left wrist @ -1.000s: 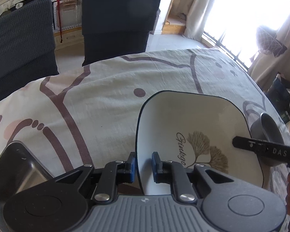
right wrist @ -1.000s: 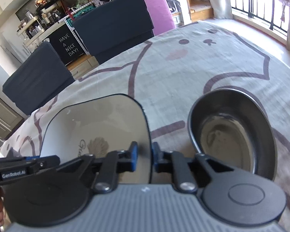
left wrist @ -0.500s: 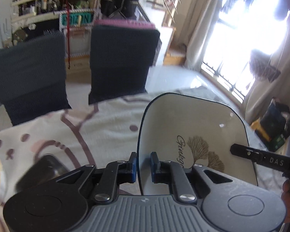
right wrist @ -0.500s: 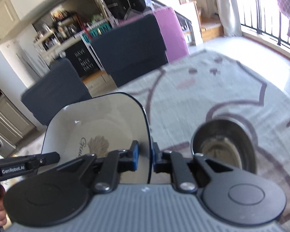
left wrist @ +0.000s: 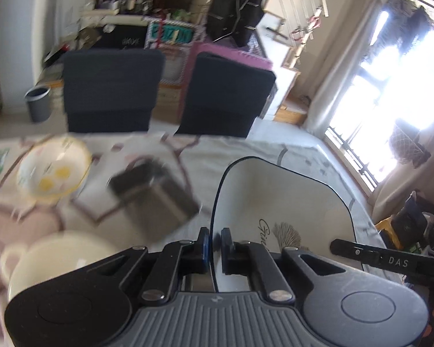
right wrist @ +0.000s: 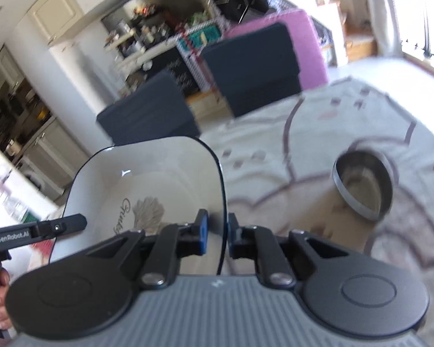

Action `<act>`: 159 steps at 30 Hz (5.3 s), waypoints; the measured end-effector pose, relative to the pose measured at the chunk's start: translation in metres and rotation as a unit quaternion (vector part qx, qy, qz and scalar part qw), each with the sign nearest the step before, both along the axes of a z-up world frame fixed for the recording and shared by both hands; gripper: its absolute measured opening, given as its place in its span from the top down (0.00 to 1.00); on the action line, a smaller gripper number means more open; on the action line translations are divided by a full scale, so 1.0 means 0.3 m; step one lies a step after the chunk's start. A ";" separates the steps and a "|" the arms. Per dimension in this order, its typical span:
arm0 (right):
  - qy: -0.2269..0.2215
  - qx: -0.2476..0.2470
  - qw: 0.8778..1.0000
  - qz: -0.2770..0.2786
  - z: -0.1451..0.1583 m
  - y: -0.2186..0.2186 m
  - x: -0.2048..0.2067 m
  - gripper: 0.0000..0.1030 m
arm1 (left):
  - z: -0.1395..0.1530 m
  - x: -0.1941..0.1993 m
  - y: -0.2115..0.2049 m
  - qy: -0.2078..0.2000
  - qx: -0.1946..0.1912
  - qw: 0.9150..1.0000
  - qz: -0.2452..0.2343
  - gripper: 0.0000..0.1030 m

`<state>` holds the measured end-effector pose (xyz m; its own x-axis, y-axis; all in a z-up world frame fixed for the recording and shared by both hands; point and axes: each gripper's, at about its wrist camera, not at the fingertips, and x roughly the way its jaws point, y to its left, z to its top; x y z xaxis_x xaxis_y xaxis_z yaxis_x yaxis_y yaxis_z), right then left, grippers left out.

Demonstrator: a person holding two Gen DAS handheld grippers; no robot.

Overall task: Organize plates and bowls
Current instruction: 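Lift the white plate with both tools and carry it across the table, then lower the white plate onto the tablecloth and open both tools, then withdraw both tools from the plate and move toward the cream bowl, then close the left tool on the cream bowl rim while the right tool grips it too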

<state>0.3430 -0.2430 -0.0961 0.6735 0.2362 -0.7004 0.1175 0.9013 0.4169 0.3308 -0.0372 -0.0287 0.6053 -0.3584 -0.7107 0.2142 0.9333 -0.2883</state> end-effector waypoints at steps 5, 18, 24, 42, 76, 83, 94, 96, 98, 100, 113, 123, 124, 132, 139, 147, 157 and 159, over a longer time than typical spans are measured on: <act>0.046 -0.022 0.998 0.032 -0.025 0.062 -0.076 0.83 | -0.085 -0.145 0.043 0.047 -0.012 0.999 0.015 0.93; 0.185 -0.051 0.979 0.074 -0.214 0.116 -0.215 0.81 | -0.327 -0.332 0.039 0.176 -0.023 0.984 0.026 0.92; 0.245 -0.049 0.965 0.074 -0.311 0.111 -0.243 0.81 | -0.402 -0.336 0.020 0.217 -0.018 0.976 0.024 0.91; 0.251 -0.077 0.963 0.055 -0.346 0.077 -0.202 0.77 | -0.438 -0.307 -0.046 0.232 -0.003 0.973 0.001 0.91; 0.274 -0.090 0.953 0.093 -0.344 0.079 -0.259 0.77 | -0.447 -0.296 -0.055 0.243 0.000 0.970 -0.010 0.76; 0.266 -0.092 0.954 0.099 -0.322 0.064 -0.283 0.70 | -0.425 -0.315 -0.066 0.235 0.001 0.972 -0.013 0.46; 0.226 -0.109 0.962 0.106 -0.248 0.067 -0.333 0.18 | -0.362 -0.351 -0.069 0.204 -0.001 0.979 -0.016 0.02; 0.217 -0.106 0.965 0.102 -0.231 0.063 -0.340 0.10 | -0.342 -0.360 -0.061 0.193 -0.002 0.981 -0.019 0.01; 0.207 -0.099 0.968 0.097 -0.212 0.058 -0.346 0.04 | -0.317 -0.369 -0.045 0.179 -0.006 0.984 -0.018 0.00; 0.190 -0.097 0.973 0.094 -0.185 0.060 -0.355 0.00 | -0.290 -0.378 -0.026 0.163 -0.009 0.986 -0.015 0.00; -0.008 -0.058 0.993 0.098 0.082 0.208 -0.350 0.00 | -0.027 -0.345 0.185 0.025 -0.028 0.998 0.048 0.00; -0.027 0.042 0.991 0.121 0.125 0.437 -0.175 0.00 | 0.081 -0.164 0.374 -0.021 0.015 0.995 0.099 0.00; -0.017 0.052 0.992 0.118 0.113 0.445 -0.160 0.00 | 0.078 -0.144 0.397 -0.022 0.018 0.994 0.103 0.00; 0.050 0.132 0.985 0.096 -0.092 0.516 -0.061 0.00 | -0.053 0.015 0.592 0.012 0.022 0.989 0.147 0.03; 0.149 0.170 0.972 0.067 -0.245 0.515 -0.014 0.02 | -0.222 0.077 0.706 0.070 -0.010 0.982 0.176 0.40; 0.158 0.212 0.962 0.066 -0.283 0.511 0.001 0.26 | -0.298 0.104 0.719 0.092 0.006 0.979 0.183 0.86; 0.161 0.182 0.967 0.082 -0.304 0.557 0.034 0.56 | -0.303 0.044 0.705 0.072 0.051 0.980 0.180 0.85; 0.155 0.170 0.969 0.087 -0.308 0.572 0.054 0.62 | -0.304 0.013 0.728 0.075 0.042 0.979 0.187 0.85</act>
